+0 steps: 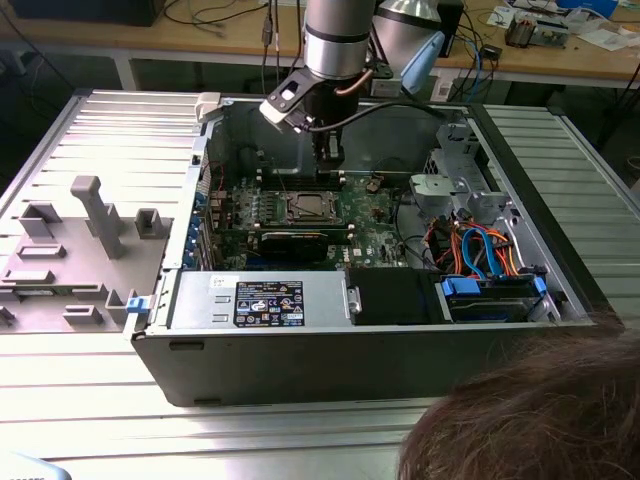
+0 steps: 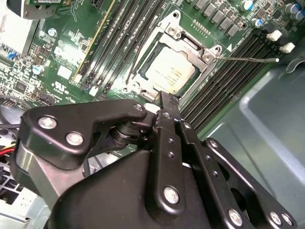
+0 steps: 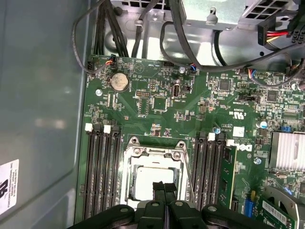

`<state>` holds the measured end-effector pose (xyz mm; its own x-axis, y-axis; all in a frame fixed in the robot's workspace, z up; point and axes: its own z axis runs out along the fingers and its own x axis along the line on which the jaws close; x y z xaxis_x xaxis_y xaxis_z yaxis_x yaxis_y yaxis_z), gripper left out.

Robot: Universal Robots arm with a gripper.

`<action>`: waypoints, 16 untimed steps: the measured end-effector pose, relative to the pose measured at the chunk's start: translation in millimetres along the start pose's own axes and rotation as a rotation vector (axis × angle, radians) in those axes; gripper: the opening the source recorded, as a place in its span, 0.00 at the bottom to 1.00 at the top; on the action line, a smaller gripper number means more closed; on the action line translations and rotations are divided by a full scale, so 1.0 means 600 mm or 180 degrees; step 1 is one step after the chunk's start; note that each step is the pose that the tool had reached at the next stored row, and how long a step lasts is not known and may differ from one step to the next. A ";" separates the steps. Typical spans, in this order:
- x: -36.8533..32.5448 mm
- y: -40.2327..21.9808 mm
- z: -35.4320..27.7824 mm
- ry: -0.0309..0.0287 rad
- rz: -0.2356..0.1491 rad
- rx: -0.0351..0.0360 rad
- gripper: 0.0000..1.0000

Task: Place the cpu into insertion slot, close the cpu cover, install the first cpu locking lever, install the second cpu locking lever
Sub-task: 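Install the first cpu locking lever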

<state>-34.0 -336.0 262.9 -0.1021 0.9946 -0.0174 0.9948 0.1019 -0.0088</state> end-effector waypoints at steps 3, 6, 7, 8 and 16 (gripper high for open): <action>0.000 0.000 0.000 0.0000 -0.0055 -0.0001 0.11; 0.000 0.000 0.000 -0.0001 -0.0113 -0.0002 0.11; 0.000 0.000 0.000 -0.0001 -0.0134 -0.0002 0.11; 0.000 0.000 0.000 -0.0001 -0.0149 -0.0003 0.11; 0.000 0.000 0.000 -0.0002 -0.0241 -0.0004 0.11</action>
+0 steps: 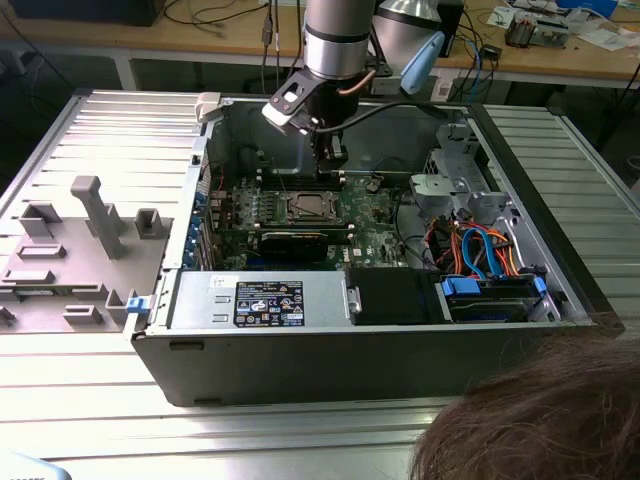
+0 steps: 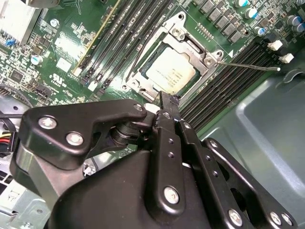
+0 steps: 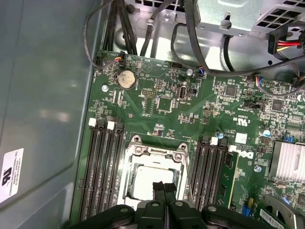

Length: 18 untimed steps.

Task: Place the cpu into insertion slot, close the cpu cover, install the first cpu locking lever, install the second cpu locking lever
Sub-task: 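Install the first cpu locking lever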

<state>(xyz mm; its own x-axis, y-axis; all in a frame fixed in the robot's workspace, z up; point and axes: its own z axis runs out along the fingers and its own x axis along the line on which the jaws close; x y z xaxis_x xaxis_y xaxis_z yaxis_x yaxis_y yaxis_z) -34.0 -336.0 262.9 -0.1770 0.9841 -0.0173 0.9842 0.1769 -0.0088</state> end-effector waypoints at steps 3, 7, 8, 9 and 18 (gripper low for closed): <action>0.000 0.000 0.000 0.0000 -0.0036 -0.0001 0.11; 0.000 0.000 0.000 -0.0001 -0.0094 -0.0002 0.11; 0.000 0.000 0.000 -0.0001 -0.0104 -0.0002 0.11; 0.000 0.000 0.000 -0.0001 -0.0123 -0.0002 0.11; 0.000 0.000 0.000 -0.0002 -0.0258 -0.0005 0.11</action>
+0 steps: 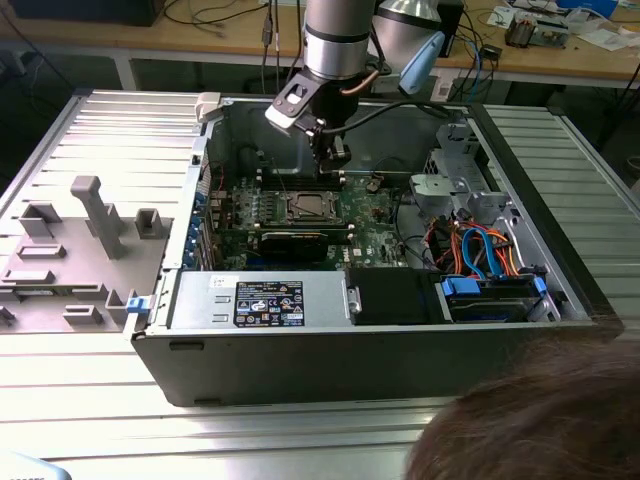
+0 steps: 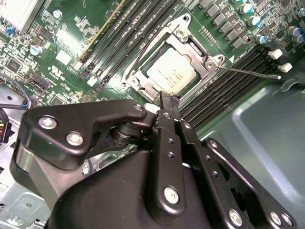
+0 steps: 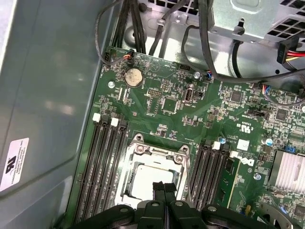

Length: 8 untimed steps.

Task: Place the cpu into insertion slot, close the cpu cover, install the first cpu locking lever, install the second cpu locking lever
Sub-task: 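Install the first cpu locking lever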

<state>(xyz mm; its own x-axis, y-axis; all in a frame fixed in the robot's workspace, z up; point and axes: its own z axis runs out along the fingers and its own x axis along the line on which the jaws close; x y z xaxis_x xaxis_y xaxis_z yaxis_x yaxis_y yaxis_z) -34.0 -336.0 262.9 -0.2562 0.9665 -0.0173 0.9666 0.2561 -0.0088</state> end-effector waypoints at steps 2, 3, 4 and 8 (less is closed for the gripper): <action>0.000 0.000 0.000 -0.0001 -0.0039 -0.0001 0.11; 0.000 0.000 0.000 -0.0001 -0.0064 -0.0001 0.11; 0.000 0.000 0.000 -0.0001 -0.0081 -0.0001 0.11; 0.000 0.000 0.000 -0.0002 -0.0188 -0.0003 0.11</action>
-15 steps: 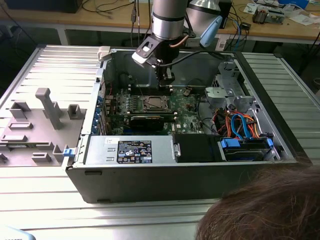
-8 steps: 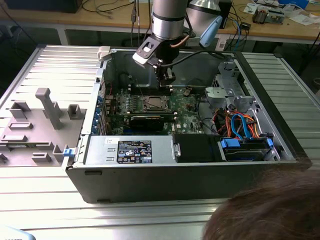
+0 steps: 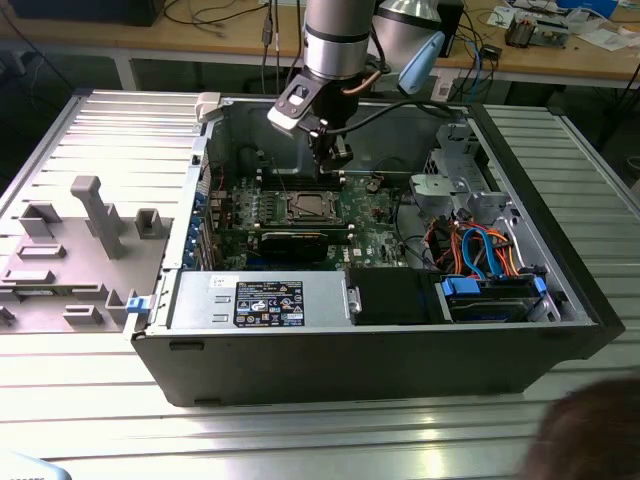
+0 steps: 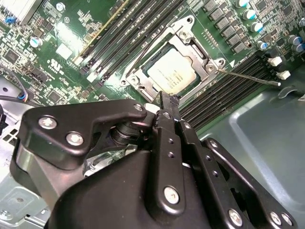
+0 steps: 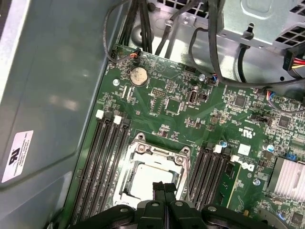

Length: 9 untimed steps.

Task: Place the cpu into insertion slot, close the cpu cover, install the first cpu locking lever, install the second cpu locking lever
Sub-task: 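Install the first cpu locking lever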

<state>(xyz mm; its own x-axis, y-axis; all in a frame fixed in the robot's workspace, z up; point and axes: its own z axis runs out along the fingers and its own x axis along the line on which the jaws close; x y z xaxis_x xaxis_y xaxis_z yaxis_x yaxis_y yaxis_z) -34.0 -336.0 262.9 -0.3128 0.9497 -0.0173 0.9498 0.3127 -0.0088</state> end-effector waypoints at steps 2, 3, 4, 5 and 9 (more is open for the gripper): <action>0.000 0.000 0.000 0.0000 -0.0040 -0.0001 0.11; 0.000 0.000 0.000 -0.0001 -0.0073 -0.0001 0.11; 0.000 0.000 0.000 -0.0001 -0.0091 -0.0002 0.11; 0.000 0.000 0.000 -0.0001 -0.0111 -0.0002 0.11; 0.000 0.000 0.000 -0.0002 -0.0216 -0.0004 0.11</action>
<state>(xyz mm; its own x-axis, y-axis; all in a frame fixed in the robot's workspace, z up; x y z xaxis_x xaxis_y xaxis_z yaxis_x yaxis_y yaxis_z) -34.0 -336.0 262.9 -0.3765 0.9262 -0.0174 0.9264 0.3764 -0.0088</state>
